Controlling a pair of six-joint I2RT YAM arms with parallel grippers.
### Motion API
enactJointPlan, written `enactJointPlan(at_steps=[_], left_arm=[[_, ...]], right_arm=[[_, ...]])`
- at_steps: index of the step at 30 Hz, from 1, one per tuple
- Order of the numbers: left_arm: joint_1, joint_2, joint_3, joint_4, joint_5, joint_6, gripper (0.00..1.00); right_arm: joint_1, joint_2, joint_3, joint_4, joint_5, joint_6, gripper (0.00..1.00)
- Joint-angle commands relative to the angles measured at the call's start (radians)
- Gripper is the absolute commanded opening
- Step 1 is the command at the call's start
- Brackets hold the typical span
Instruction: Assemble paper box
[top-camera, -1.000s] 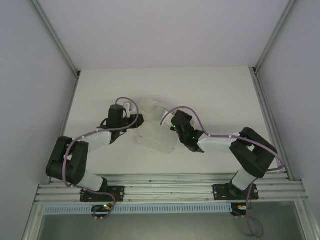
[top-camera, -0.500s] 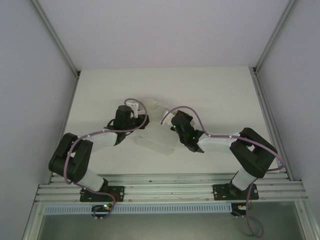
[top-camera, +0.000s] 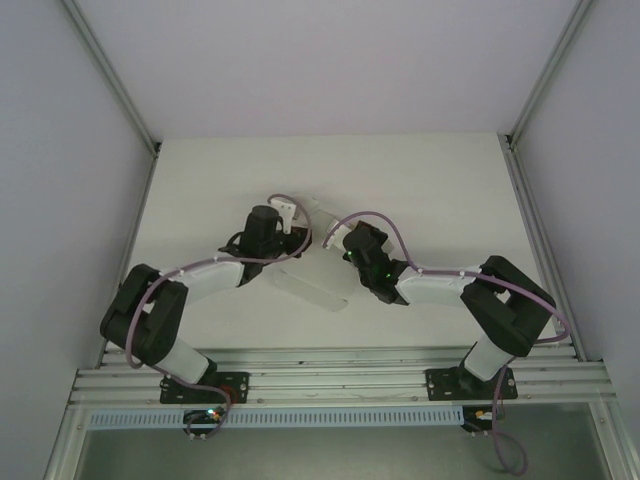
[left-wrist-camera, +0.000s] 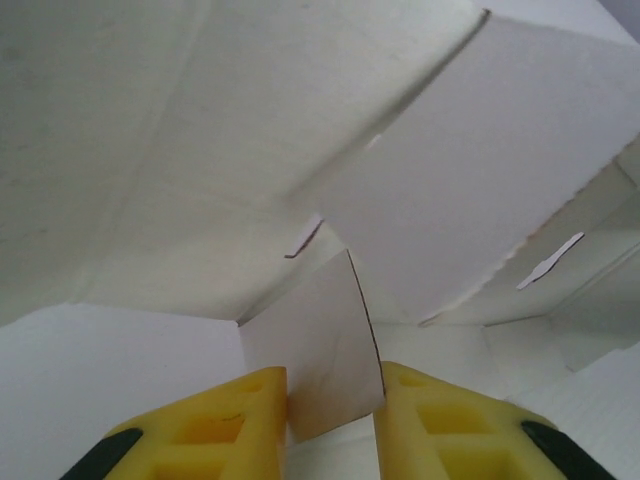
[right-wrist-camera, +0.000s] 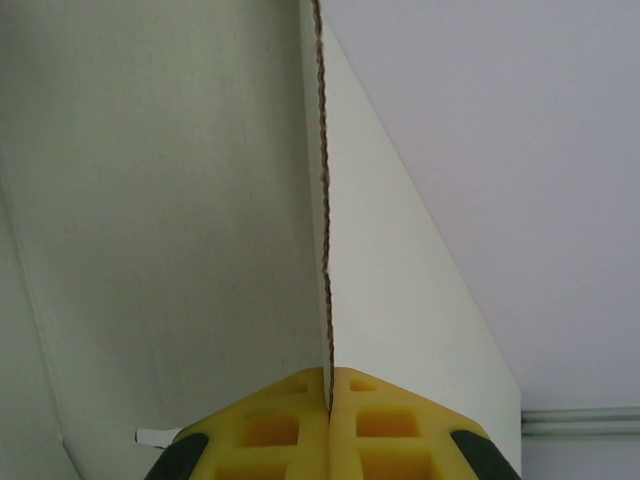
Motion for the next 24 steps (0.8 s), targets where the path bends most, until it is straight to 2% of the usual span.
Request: enactJointPlan(at_steps=[1,3,7,12,15,19,24], left_arm=[[-0.031,0.032,0.058,-0.031,0.019,0.062,0.29],[-0.03,0.053,0.075,-0.047,0.022,0.063,0.3],[-0.032,0.077,0.082,-0.039,0.046,0.057,0.39],[-0.034,0.081,0.082,-0.046,0.043,0.058,0.42],[-0.035,0.075,0.078,-0.042,0.055,0.058,0.53],[-0.033,0.075,0.079,-0.038,0.096,0.06,0.57],[-0.003,0.022,0.036,-0.003,0.188,0.037,0.67]], right_arm=[[0.008,-0.018,0.016,-0.015,-0.025,0.025,0.0],[0.009,-0.018,0.016,-0.017,-0.026,0.028,0.0],[0.008,-0.018,0.014,-0.027,-0.029,0.037,0.0],[0.008,-0.021,0.011,-0.03,-0.022,0.035,0.0],[0.009,-0.026,0.009,-0.029,-0.023,0.037,0.0],[0.008,-0.029,0.005,-0.027,-0.022,0.038,0.0],[0.008,-0.03,-0.003,-0.012,-0.004,0.005,0.0]])
